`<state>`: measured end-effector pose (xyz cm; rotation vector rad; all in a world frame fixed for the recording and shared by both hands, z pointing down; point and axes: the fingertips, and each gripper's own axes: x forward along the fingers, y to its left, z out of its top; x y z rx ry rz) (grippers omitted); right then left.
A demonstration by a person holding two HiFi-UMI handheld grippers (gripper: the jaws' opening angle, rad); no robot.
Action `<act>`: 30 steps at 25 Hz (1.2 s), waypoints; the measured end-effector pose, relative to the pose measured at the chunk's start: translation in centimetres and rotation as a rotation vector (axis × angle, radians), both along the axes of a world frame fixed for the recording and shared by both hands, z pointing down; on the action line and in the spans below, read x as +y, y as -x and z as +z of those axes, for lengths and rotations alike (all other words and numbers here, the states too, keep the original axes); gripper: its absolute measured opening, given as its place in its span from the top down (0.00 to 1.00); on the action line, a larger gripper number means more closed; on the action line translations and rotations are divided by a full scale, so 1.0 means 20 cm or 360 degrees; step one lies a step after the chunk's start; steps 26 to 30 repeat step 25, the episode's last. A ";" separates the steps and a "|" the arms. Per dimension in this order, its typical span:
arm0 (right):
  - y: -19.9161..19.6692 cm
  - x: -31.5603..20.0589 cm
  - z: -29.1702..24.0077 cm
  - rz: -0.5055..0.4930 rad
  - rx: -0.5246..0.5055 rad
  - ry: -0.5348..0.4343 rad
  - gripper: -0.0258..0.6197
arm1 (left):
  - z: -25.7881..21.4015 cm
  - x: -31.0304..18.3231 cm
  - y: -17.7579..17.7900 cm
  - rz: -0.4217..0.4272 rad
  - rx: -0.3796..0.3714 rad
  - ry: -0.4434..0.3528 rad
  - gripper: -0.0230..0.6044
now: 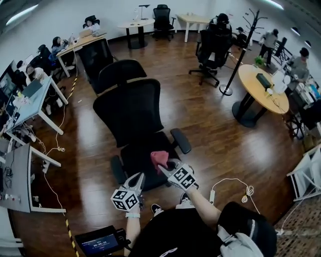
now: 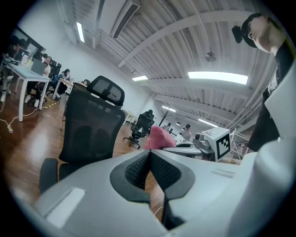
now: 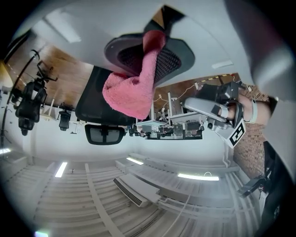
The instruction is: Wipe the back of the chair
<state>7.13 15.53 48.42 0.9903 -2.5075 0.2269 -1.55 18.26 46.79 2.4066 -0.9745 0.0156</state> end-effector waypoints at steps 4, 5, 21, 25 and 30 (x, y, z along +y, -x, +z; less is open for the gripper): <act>-0.14 0.07 -0.03 0.0022 -0.0001 0.0018 0.89 | 0.01 0.02 -0.09 -0.0004 -0.0027 0.0016 0.98; -0.17 0.07 -0.04 0.0031 -0.0009 0.0018 0.89 | 0.01 0.02 -0.12 -0.0003 -0.0033 0.0020 0.98; -0.41 0.05 -0.09 0.0073 -0.0073 0.0004 0.90 | -0.03 0.00 -0.38 0.0049 -0.0107 0.0001 0.98; -0.42 0.04 -0.10 0.0084 -0.0073 0.0007 0.89 | -0.05 -0.01 -0.38 0.0050 -0.0110 -0.0001 0.98; -0.42 0.04 -0.10 0.0084 -0.0073 0.0007 0.89 | -0.05 -0.01 -0.38 0.0050 -0.0110 -0.0001 0.98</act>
